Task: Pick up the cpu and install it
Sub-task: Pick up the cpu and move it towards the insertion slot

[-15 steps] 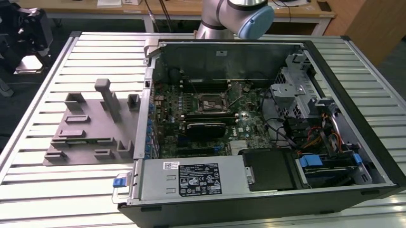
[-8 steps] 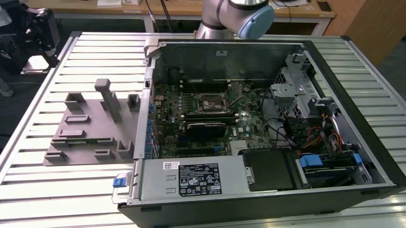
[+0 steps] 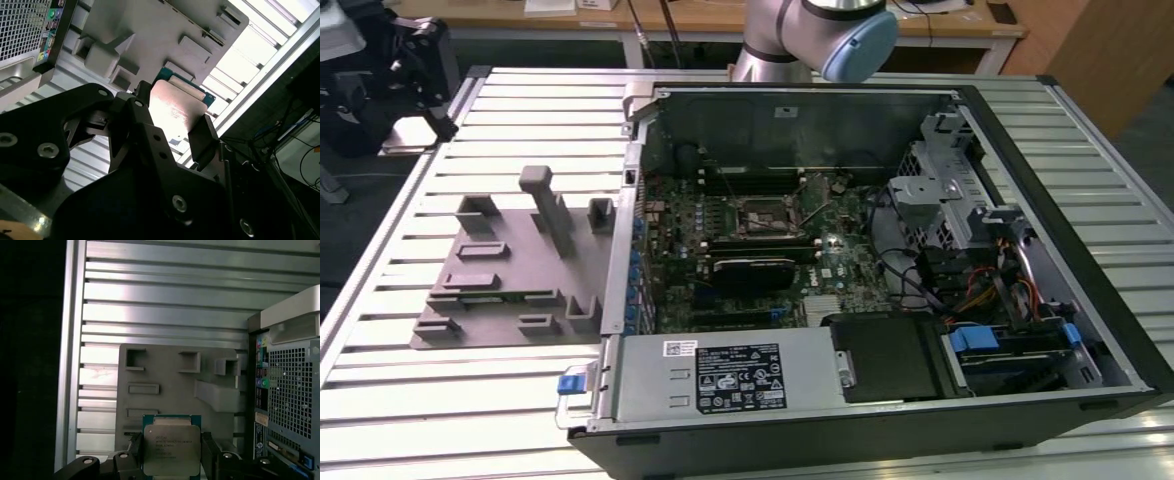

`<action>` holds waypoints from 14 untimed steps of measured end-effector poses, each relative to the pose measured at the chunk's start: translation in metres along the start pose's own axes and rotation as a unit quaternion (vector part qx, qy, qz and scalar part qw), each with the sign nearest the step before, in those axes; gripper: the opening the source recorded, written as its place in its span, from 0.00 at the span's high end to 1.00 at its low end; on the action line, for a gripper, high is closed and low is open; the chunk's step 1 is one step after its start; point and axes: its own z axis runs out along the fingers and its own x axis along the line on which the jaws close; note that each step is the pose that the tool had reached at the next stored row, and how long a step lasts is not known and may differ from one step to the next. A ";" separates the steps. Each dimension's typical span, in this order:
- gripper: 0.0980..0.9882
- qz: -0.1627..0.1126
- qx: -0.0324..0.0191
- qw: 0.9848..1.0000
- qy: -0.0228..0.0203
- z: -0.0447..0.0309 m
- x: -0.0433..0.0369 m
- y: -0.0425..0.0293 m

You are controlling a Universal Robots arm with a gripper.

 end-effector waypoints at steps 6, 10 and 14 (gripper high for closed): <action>0.50 0.000 0.000 1.000 0.000 0.0005 -0.0115 -0.0001; 0.50 0.000 0.000 1.000 0.000 0.0009 -0.0199 -0.0002; 0.50 0.000 0.000 1.000 0.000 0.0012 -0.0269 -0.0002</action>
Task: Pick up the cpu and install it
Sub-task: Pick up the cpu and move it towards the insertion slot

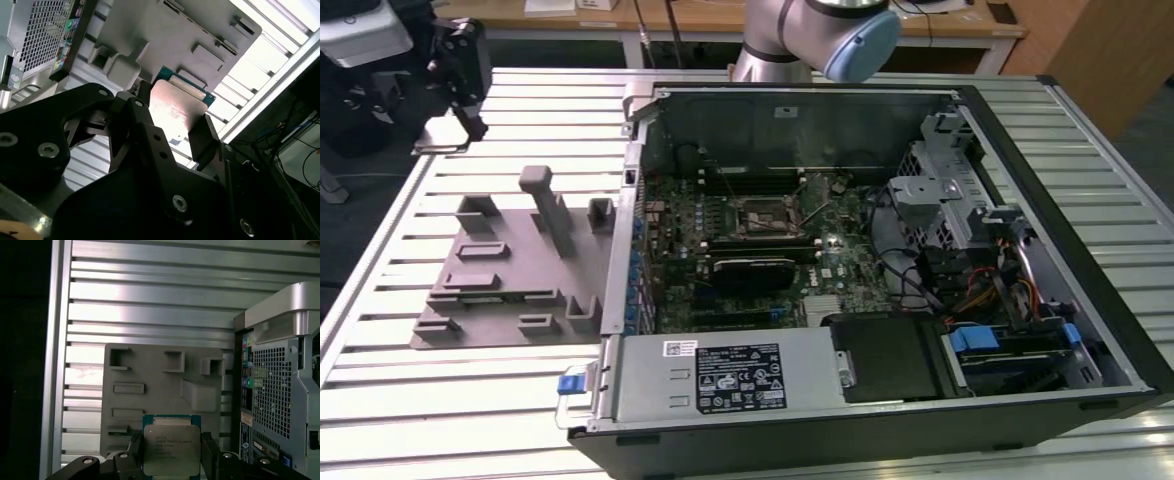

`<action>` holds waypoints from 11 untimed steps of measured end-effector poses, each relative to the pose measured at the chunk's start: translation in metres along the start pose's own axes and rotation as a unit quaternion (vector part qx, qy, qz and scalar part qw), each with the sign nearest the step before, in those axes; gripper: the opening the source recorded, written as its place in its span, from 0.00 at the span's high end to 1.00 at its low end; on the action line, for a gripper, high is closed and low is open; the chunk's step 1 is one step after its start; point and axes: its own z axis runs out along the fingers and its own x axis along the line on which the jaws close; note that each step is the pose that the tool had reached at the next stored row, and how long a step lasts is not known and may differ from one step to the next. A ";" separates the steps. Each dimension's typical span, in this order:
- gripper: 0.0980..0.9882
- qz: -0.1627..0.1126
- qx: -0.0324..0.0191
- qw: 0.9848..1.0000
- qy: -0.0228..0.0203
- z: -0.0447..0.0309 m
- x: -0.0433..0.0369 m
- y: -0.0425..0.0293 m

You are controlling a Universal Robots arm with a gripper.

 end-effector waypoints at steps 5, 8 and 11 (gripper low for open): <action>0.50 0.000 0.000 1.000 0.000 0.0005 -0.0099 -0.0001; 0.50 0.000 0.000 1.000 0.000 0.0007 -0.0159 -0.0002; 0.50 0.000 0.000 1.000 0.000 0.0010 -0.0224 -0.0004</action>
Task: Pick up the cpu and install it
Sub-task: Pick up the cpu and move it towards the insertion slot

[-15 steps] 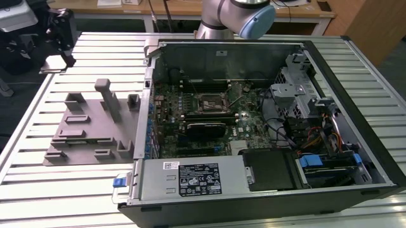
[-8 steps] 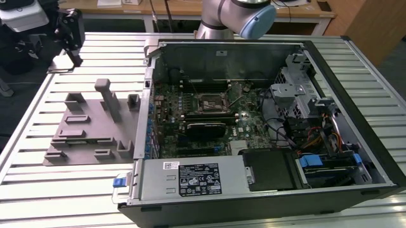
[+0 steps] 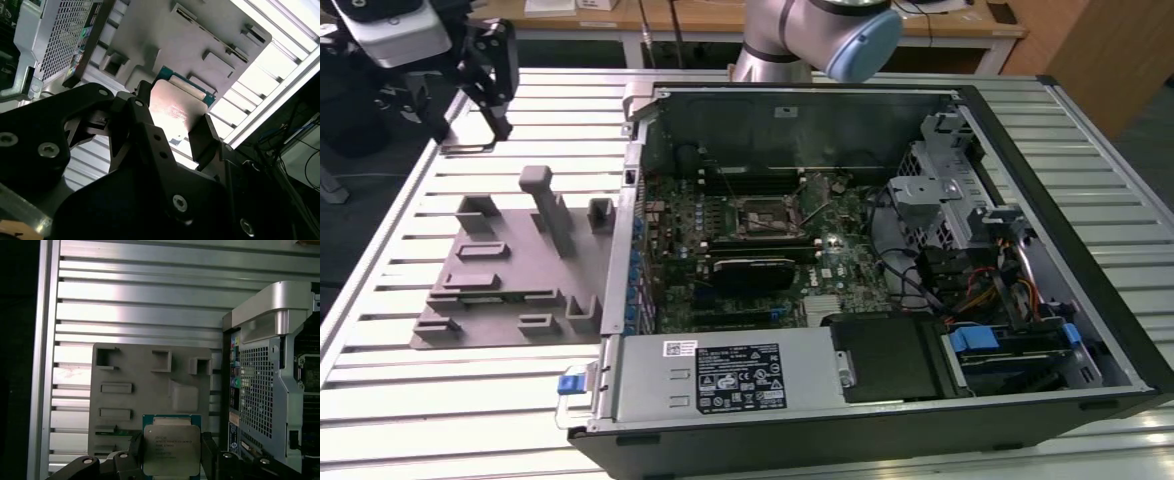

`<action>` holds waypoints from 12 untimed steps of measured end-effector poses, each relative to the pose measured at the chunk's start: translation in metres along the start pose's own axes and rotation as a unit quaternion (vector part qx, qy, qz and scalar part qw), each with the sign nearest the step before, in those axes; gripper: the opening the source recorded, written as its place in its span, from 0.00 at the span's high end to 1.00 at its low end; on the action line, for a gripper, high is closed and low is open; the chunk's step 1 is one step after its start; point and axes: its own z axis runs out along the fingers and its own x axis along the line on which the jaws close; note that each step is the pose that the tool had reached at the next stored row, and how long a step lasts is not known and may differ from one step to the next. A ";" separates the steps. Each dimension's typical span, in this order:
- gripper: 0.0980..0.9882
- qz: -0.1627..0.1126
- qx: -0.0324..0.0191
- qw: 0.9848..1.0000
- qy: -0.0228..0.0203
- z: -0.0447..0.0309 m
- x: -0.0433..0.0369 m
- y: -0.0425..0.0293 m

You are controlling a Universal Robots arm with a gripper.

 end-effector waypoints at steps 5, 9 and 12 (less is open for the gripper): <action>0.50 0.000 0.000 1.000 0.000 0.0006 -0.0110 -0.0002; 0.50 0.000 0.000 1.000 0.000 0.0010 -0.0217 -0.0005; 0.50 0.000 0.000 1.000 0.000 0.0014 -0.0304 -0.0008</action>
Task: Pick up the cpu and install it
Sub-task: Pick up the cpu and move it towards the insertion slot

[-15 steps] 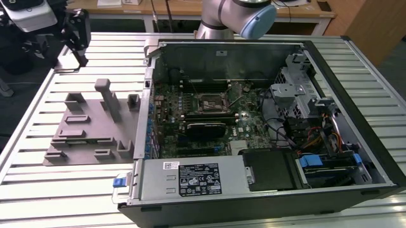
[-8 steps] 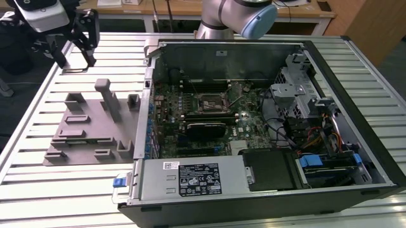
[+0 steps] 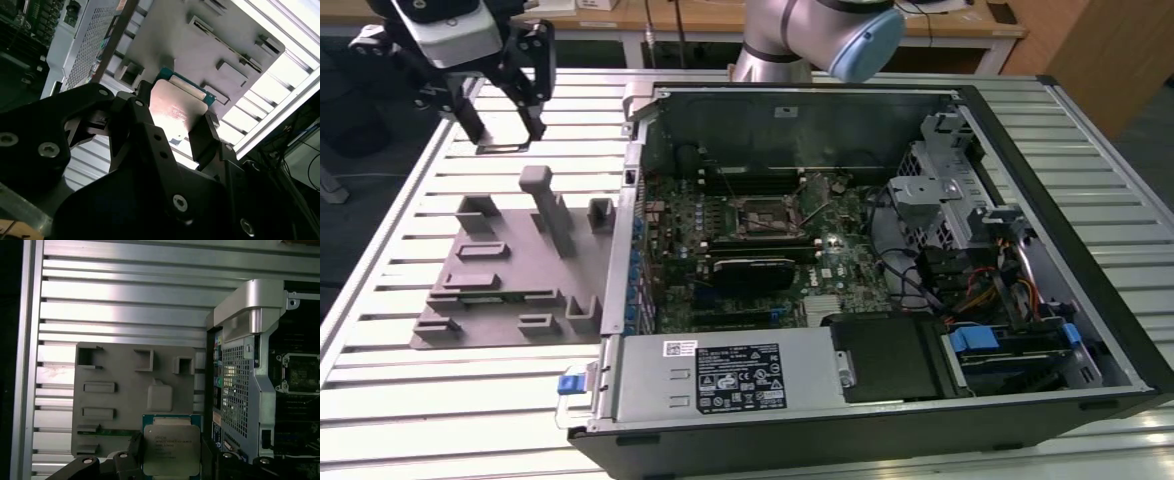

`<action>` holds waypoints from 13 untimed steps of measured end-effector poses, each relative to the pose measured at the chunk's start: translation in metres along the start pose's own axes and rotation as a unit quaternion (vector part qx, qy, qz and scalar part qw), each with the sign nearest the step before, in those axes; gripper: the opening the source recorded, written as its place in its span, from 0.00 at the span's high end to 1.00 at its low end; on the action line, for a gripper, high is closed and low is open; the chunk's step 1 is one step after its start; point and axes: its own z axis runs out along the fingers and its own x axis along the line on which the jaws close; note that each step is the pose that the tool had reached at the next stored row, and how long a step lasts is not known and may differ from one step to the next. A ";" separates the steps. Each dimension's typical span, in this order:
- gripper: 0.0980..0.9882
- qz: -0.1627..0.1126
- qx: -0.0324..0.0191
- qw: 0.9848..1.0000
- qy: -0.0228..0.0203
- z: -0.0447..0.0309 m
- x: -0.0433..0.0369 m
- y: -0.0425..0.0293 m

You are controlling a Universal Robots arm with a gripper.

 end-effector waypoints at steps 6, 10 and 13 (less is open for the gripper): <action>0.50 0.000 0.000 1.000 0.000 0.0008 -0.0169 -0.0004; 0.50 0.000 0.000 1.000 0.000 0.0013 -0.0290 -0.0006; 0.50 0.000 0.000 1.000 0.000 0.0017 -0.0375 -0.0008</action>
